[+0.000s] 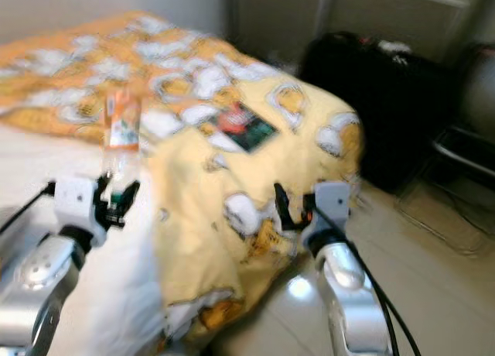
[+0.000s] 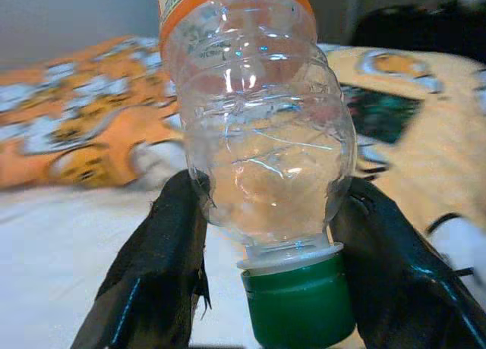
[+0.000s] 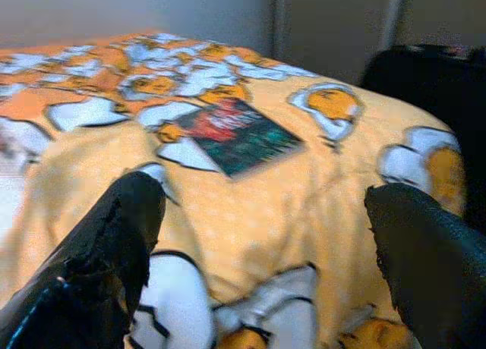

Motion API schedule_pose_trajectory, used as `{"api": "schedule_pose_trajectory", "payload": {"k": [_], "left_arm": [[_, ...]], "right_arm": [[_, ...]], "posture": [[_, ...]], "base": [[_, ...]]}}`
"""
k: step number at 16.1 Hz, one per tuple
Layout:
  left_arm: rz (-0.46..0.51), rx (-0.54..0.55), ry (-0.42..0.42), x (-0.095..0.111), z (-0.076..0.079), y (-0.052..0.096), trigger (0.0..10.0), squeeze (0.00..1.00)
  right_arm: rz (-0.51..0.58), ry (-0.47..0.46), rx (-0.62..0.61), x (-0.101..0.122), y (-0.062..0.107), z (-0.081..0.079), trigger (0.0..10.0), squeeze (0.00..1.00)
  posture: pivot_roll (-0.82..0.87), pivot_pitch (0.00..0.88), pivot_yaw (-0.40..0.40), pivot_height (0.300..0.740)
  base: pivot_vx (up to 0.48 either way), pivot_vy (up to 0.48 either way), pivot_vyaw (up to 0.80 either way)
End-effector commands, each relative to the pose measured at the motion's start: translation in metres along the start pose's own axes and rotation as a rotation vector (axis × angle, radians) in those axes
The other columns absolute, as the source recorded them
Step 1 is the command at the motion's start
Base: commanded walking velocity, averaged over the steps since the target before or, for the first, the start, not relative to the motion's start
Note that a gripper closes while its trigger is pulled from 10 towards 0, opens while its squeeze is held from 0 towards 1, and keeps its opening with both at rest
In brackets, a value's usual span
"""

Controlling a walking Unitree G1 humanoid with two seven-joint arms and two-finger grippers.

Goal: Clean up the room

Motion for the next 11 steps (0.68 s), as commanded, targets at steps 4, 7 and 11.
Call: {"api": "schedule_pose_trajectory", "payload": {"k": [4,7,11], "left_arm": [[0.024,0.036,-0.041,0.004,0.003,-0.004,10.0,0.0],[0.014,0.039,-0.01,0.003,0.005,-0.009,10.0,0.0],[-0.031,0.108,-0.018,-0.008,-0.006,-0.008,10.0,0.0]], "right_arm": [[0.004,0.007,-0.053,0.002,0.001,0.006,10.0,0.0],[-0.012,0.004,-0.033,0.001,-0.002,0.003,10.0,0.0],[-0.056,0.007,-0.005,-0.006,-0.005,-0.003,10.0,0.0]], "posture": [[-0.06,0.0,0.052,0.74],[-0.05,0.0,0.043,0.74],[-0.04,0.0,0.036,0.74]], "base": [[0.0,0.0,0.8],[0.0,0.0,0.8],[0.0,0.0,0.8]]}}
Point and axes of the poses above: a point about 5 cm out from each wrist's last joint towards the gripper, its own y axis pointing back from the gripper into the wrist, its own x axis along the axis of the wrist's last joint, z = x × y, the point moved 5 cm from there along -y, pointing out of the wrist towards the gripper, and after that the axes turned 6 degrees about y, right-handed, at the moved point
